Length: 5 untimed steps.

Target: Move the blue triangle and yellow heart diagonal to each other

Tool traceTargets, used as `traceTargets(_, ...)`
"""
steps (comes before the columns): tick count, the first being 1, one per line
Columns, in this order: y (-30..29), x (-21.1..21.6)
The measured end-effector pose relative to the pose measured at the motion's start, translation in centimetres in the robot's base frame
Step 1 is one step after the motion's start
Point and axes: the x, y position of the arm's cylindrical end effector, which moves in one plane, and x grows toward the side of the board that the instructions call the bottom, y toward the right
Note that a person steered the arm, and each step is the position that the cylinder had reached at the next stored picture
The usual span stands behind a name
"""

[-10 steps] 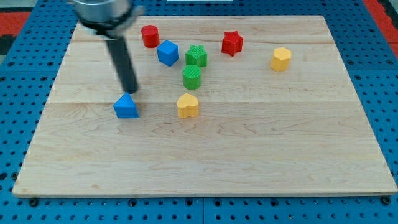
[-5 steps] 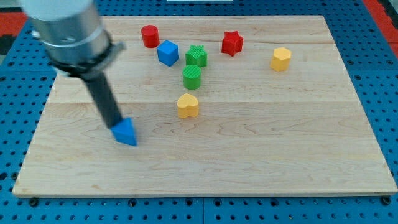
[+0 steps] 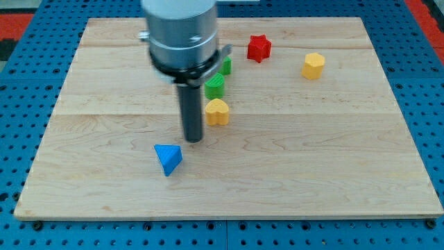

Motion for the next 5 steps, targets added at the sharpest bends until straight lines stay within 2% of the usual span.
traceTargets(1,-8.7,0.6)
traceTargets(2,-10.0,5.0)
traceTargets(3,-0.9,7.4)
traceTargets(4,1.9,4.5)
traceTargets(5,1.9,4.3)
